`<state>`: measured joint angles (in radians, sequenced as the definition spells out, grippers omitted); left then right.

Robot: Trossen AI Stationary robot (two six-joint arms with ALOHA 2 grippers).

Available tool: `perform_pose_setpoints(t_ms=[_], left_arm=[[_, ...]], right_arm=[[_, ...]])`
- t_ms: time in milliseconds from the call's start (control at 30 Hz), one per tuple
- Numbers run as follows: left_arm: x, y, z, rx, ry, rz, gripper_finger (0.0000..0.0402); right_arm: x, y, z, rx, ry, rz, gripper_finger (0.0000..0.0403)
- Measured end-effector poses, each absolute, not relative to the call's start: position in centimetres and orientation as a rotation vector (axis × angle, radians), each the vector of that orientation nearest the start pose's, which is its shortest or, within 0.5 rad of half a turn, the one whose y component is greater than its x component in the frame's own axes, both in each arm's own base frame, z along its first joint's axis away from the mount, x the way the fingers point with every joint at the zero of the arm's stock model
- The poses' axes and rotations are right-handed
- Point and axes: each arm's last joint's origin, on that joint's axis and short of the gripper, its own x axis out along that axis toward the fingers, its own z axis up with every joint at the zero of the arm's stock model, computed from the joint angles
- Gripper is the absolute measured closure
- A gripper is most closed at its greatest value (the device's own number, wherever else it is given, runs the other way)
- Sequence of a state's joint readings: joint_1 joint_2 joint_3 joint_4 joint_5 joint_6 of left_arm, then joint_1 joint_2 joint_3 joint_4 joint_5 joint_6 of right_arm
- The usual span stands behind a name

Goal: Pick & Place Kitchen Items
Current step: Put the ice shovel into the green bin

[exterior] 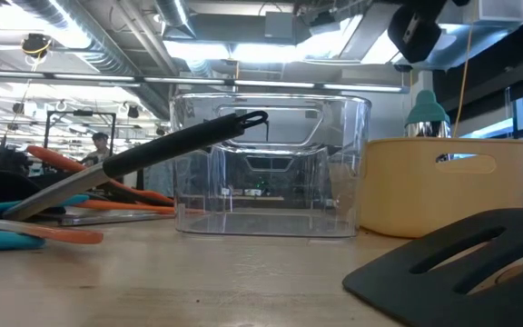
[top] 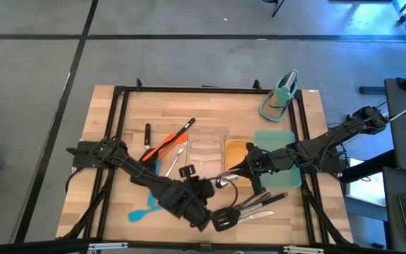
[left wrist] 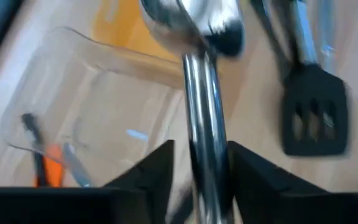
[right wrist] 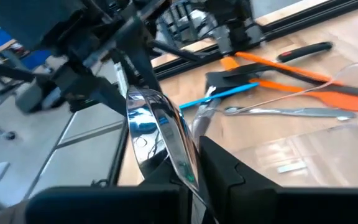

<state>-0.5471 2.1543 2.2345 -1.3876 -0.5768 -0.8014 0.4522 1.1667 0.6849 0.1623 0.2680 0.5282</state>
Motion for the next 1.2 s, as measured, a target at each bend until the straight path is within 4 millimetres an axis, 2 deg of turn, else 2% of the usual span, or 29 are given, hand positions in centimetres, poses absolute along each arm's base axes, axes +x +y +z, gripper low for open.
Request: perform_pose_setpoints(t_ms=[167, 267, 367, 467, 600, 833, 1033, 1200], left_arm=[[35.3, -21.5, 33.2, -0.029, 0.991, 0.519, 0.0195], [34.3, -22.4, 34.2, -0.049, 0.931, 0.521, 0.0191], [33.2, -23.4, 34.8, -0.053, 0.882, 0.520, 0.0194], [32.5, -24.5, 34.8, -0.042, 0.862, 0.509, 0.0201], [31.4, -25.9, 34.7, -0.037, 0.836, 0.493, 0.0207], [29.6, -28.0, 34.3, 0.016, 0.769, 0.479, 0.0209], [28.5, -29.5, 34.0, 0.043, 0.743, 0.454, 0.0212], [27.9, -30.2, 33.8, 0.064, 0.728, 0.440, 0.0212]], right_arm=[[22.9, 10.3, 25.4, 0.427, 0.357, 0.087, 0.0387], [22.7, 10.0, 25.2, 0.455, 0.411, 0.043, 0.0387], [22.4, 9.6, 25.9, 0.467, 0.534, -0.030, 0.0387], [21.8, 9.2, 27.7, 0.477, 0.655, -0.148, 0.0387], [20.6, 8.5, 31.1, 0.490, 0.728, -0.307, 0.0387], [17.8, 7.4, 36.3, 0.522, 0.823, -0.438, 0.0387], [14.7, 5.7, 38.5, 0.579, 0.948, -0.648, 0.0387], [14.5, 5.5, 38.4, 0.676, 1.024, -0.636, 0.0387]])
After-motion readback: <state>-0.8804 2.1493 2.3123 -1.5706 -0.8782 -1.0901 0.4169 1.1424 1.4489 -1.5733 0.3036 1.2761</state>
